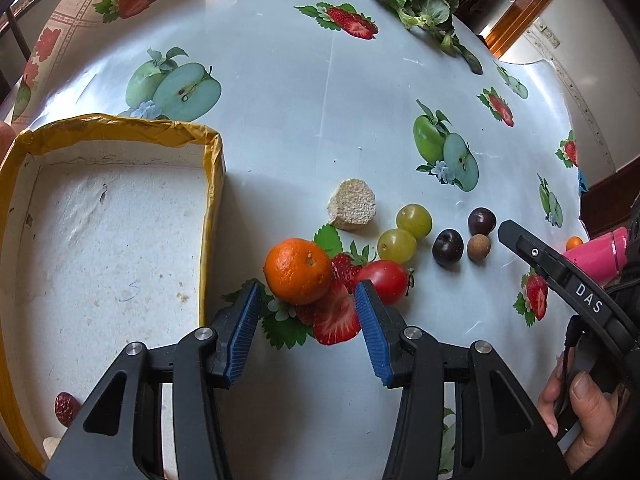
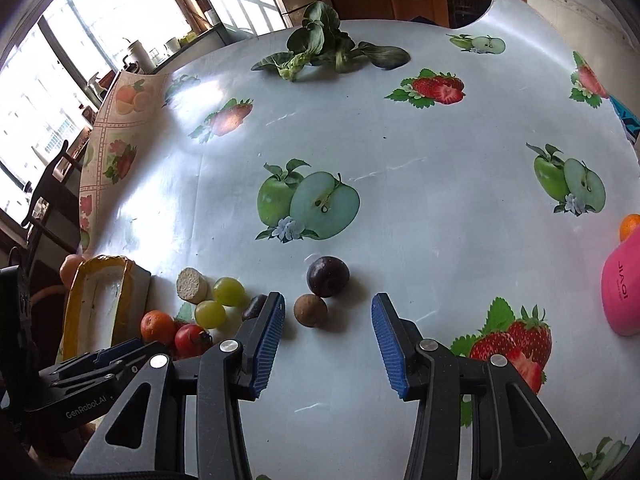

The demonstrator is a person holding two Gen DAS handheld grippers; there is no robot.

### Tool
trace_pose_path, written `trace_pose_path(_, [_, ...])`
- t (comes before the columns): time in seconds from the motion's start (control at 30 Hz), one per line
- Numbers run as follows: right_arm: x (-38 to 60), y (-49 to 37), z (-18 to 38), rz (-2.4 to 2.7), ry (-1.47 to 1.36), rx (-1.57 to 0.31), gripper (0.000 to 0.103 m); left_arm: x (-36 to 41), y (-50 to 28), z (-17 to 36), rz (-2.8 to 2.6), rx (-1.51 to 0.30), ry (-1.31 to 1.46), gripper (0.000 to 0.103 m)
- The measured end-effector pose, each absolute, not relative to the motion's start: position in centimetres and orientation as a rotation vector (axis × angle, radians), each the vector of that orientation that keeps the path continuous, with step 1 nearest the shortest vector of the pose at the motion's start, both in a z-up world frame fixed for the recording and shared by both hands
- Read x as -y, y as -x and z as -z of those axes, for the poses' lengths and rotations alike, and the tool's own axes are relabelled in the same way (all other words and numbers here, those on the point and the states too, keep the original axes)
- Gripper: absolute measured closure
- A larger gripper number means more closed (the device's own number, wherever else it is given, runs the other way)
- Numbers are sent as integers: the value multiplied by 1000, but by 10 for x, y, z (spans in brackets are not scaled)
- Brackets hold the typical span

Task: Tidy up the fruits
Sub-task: 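Grasp the mandarin orange with the left tool while the right tool grasps a dark plum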

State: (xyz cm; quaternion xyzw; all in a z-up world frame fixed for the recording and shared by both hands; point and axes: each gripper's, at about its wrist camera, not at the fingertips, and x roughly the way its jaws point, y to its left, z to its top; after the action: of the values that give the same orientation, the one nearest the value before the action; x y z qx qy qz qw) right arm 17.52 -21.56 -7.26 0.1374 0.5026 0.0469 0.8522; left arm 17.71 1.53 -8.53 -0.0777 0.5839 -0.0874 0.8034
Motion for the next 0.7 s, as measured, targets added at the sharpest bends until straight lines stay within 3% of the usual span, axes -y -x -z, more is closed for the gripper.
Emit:
trace_pose_path(0.2, [215, -197, 90, -74, -297, -1079, 56, -12, -189, 87, 190, -1238, 136, 57])
trace_pose_path(0.27, [215, -202, 98, -81, -306, -1100, 57, -9, -190, 88, 185, -1234, 97, 64])
trace_pose_path(0.3, [214, -202, 98, -80, -295, -1084, 62, -8, -190, 88, 180, -1234, 71, 69])
trace_pose_path(0.4, [212, -199, 96, -108, -300, -1075, 76, -9, -189, 88, 194, -1230, 66, 69])
trace_pose_path(0.7, [212, -170, 76, -124, -308, -1029, 76, -17, -175, 74, 216, -1210, 109, 70])
